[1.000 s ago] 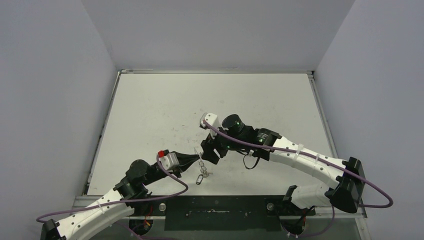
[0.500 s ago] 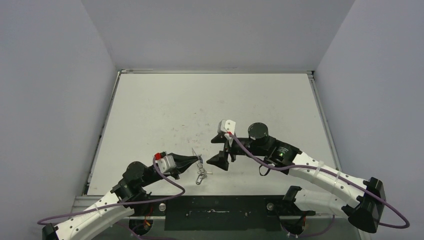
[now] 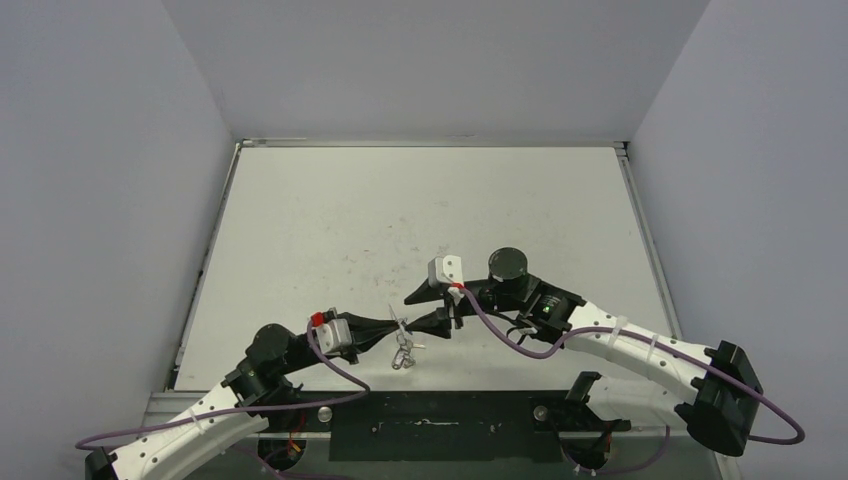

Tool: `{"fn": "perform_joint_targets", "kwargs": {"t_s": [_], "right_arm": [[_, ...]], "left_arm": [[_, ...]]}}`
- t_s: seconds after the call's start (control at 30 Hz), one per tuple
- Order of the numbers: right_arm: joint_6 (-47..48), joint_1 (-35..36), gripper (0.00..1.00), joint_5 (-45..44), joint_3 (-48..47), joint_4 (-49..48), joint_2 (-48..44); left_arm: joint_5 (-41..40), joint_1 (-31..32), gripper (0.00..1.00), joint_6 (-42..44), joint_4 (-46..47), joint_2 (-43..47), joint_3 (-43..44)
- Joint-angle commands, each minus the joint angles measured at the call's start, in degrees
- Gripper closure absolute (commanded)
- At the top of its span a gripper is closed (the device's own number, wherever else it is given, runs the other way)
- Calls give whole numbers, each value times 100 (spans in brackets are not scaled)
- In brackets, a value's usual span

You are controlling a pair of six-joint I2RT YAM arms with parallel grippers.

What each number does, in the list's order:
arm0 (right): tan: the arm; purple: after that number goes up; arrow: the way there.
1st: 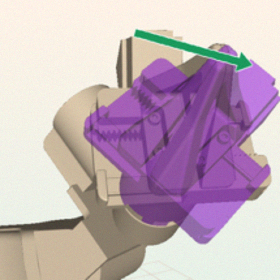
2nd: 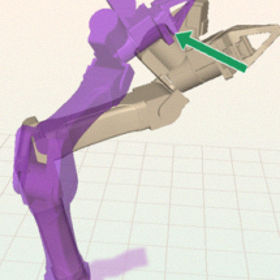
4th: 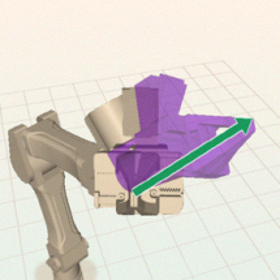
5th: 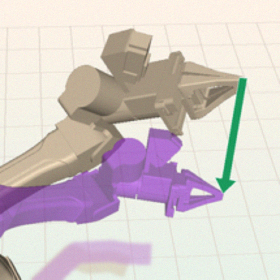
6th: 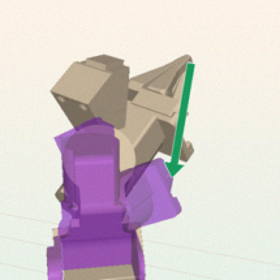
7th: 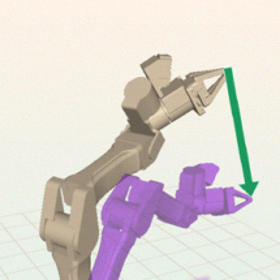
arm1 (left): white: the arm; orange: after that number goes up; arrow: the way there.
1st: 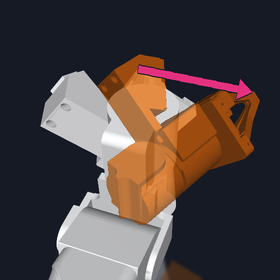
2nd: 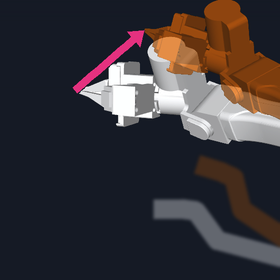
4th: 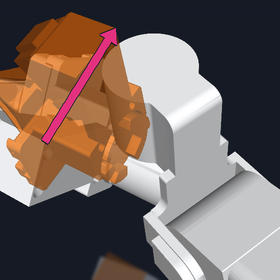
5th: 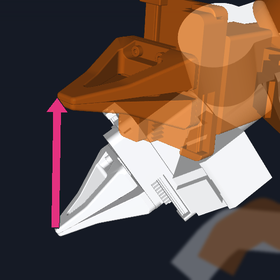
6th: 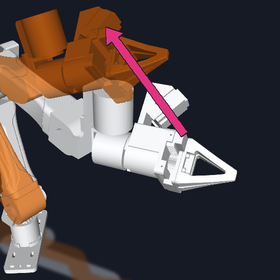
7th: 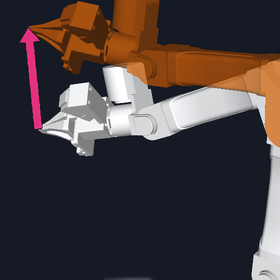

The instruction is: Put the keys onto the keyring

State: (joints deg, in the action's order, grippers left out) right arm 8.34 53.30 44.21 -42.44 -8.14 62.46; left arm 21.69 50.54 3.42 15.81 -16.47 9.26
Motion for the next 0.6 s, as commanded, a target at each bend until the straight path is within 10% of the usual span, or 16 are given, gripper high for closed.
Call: {"fn": "perform_joint_targets", "kwargs": {"t_s": [0.0, 0.57], "right_arm": [[47, 29, 56, 587, -203, -659, 112], [80, 57, 59, 378, -155, -776, 119]], "left_arm": [[211, 8, 100, 46, 385, 56, 41], [389, 8, 100, 175, 543, 66, 120]]}}
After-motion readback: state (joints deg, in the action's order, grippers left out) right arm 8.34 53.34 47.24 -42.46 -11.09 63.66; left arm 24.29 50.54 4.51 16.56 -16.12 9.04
